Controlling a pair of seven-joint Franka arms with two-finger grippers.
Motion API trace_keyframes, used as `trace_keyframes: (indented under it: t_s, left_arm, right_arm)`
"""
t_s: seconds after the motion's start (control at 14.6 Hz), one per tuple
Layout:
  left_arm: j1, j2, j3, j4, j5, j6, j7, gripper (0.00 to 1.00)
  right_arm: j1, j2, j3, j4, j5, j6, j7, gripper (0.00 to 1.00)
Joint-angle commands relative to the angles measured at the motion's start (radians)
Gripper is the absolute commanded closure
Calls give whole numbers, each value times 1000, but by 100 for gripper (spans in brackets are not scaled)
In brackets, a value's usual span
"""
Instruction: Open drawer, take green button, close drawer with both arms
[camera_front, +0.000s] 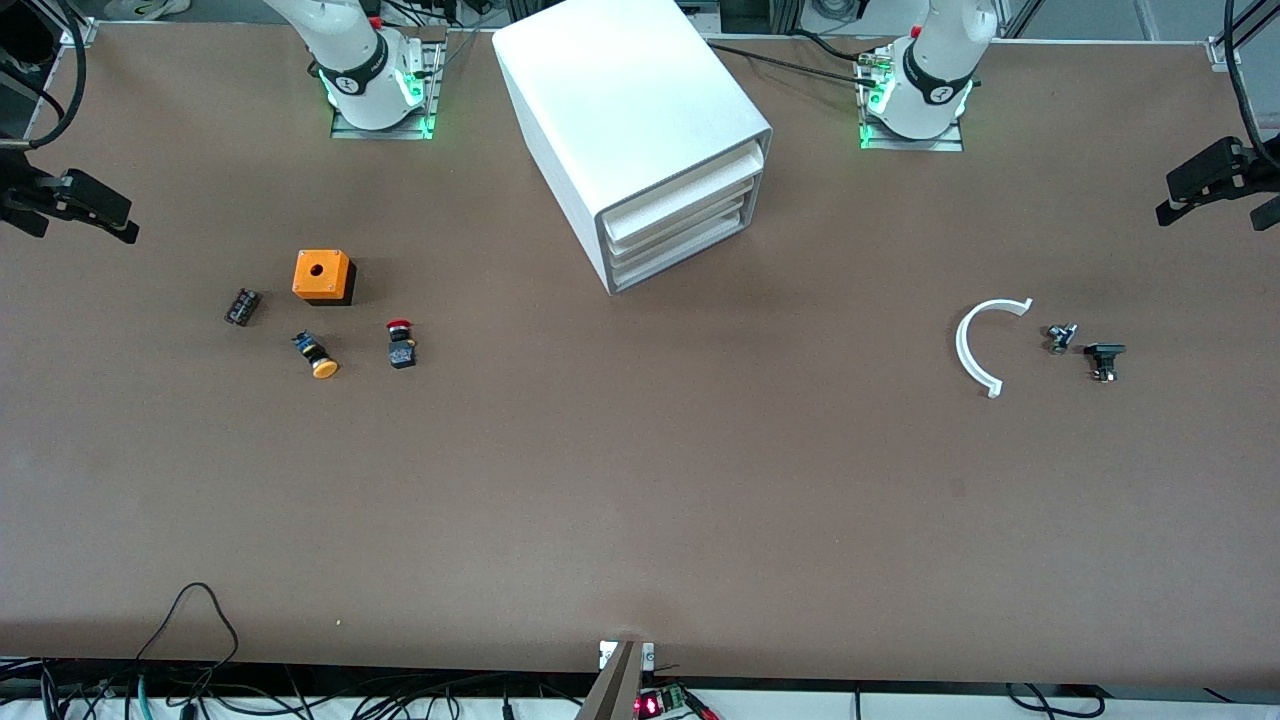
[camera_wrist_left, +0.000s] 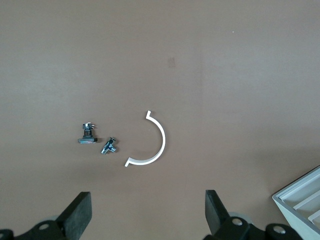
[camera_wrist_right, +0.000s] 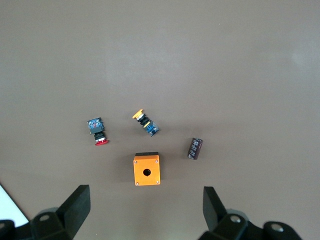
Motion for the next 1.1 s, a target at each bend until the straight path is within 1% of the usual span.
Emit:
trace_keyframes:
  t_s: [0.0, 0.07, 0.55, 0.96, 1.03]
  left_arm:
    - [-4, -4, -8, 11, 17, -39, 17, 0]
    - [-4, 4, -12, 32, 16, -52, 9, 0]
    - [-5, 24, -14, 49, 14, -51, 19, 0]
    - [-5, 35, -12, 50, 10, -46, 22, 0]
    - [-13, 62, -16, 52, 4, -42, 22, 0]
  right_arm:
    - [1, -18, 4, -15, 11, -2, -9, 0]
    - [1, -18, 4, -15, 10, -4, -9, 0]
    - [2, -21, 5, -20, 10, -4, -9, 0]
    - [2, -67, 25, -76, 2, 13, -7, 0]
    - [2, -90, 25, -105, 0, 30, -7, 0]
